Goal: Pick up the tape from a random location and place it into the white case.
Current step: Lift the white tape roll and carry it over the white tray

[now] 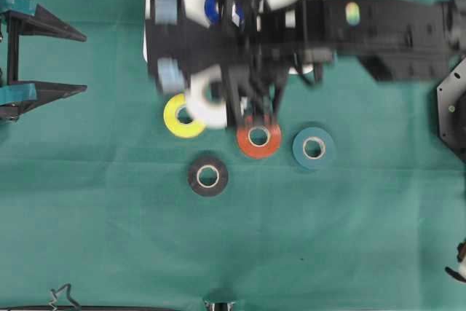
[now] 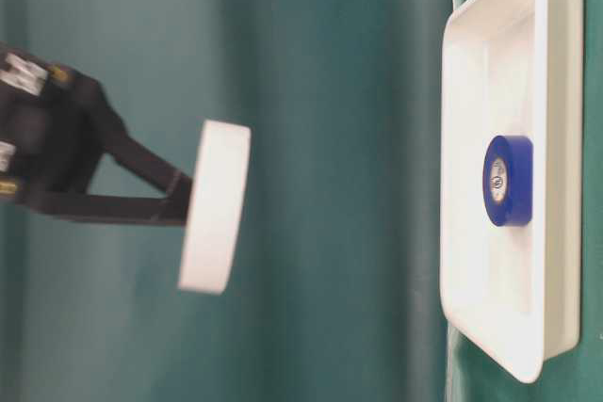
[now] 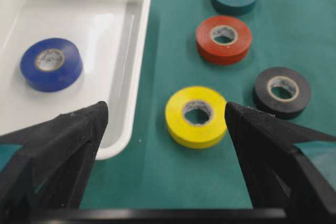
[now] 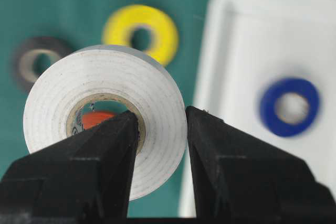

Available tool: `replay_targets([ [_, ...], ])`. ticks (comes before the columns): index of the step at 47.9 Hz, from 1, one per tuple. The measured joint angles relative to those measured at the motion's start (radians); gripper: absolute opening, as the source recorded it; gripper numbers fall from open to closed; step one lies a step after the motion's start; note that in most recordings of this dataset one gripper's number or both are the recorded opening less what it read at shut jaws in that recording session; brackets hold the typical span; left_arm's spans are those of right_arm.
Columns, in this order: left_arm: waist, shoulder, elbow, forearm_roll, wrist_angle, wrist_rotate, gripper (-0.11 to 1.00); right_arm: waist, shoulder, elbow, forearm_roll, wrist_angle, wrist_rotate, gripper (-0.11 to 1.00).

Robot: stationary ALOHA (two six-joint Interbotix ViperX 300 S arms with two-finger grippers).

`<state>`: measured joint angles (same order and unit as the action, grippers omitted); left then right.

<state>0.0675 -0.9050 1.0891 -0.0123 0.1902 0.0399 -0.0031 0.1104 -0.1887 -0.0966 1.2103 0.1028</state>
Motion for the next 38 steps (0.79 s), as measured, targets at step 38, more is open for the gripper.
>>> replay_targets([
  [38,0.0,-0.002,0.0,0.0,-0.002,0.0,0.98,-0.41,0.055,0.035,-0.043,-0.143,-0.06,0.3],
])
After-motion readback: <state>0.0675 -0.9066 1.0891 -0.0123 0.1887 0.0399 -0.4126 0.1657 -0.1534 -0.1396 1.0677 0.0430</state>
